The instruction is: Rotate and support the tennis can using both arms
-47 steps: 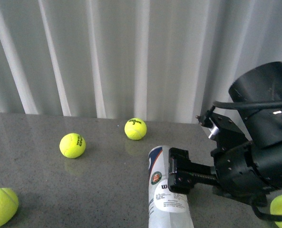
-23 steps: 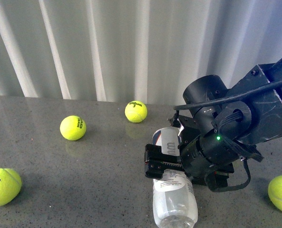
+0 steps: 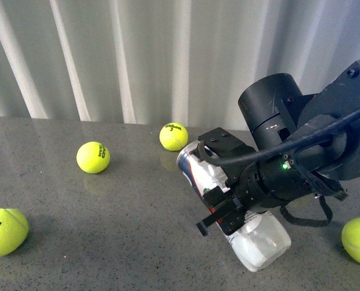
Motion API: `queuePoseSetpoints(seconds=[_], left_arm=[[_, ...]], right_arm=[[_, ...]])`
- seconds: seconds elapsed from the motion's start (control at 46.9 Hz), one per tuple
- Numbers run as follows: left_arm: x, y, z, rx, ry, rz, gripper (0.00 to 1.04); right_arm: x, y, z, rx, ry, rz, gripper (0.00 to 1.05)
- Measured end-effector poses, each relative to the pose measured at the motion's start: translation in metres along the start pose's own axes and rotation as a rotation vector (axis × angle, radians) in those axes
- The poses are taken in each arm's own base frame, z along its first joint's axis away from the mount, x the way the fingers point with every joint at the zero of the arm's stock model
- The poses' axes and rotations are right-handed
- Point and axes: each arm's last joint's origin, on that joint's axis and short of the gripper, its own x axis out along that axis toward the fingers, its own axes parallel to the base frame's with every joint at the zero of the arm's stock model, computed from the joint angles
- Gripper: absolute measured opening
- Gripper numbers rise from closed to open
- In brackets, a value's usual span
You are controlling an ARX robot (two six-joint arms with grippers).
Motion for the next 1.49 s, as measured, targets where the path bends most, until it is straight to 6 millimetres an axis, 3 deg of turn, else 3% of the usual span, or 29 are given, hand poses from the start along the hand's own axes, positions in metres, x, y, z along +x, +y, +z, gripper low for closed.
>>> queuePoseSetpoints(seconds=[0.128, 0.277, 0.447, 0.937, 1.257, 1.491], left_arm=[[0.000, 0.000, 0.000, 0.000, 0.000, 0.000, 0.98], [0.000, 0.000, 0.000, 0.000, 0.000, 0.000, 0.98], [0.000, 0.000, 0.000, 0.000, 0.000, 0.000, 0.98], [0.000, 0.000, 0.000, 0.000, 0.000, 0.000, 0.98], [0.000, 0.000, 0.000, 0.000, 0.000, 0.000, 0.98], [0.000, 0.000, 0.000, 0.000, 0.000, 0.000, 0.98]], right_arm=[[-0.012, 0.007, -0.011, -0.453, -0.061, -0.008, 0.30], [-0.010, 0.014, -0.026, -0.977, -0.063, 0.046, 0.26], [-0.001, 0.012, -0.022, -1.224, -0.073, 0.038, 0.24], [0.020, 0.018, -0.011, -1.186, -0.100, 0.062, 0.22], [0.018, 0.027, -0.015, -1.069, -0.131, 0.128, 0.67], [0.000, 0.022, -0.006, -1.003, -0.181, 0.110, 1.00]])
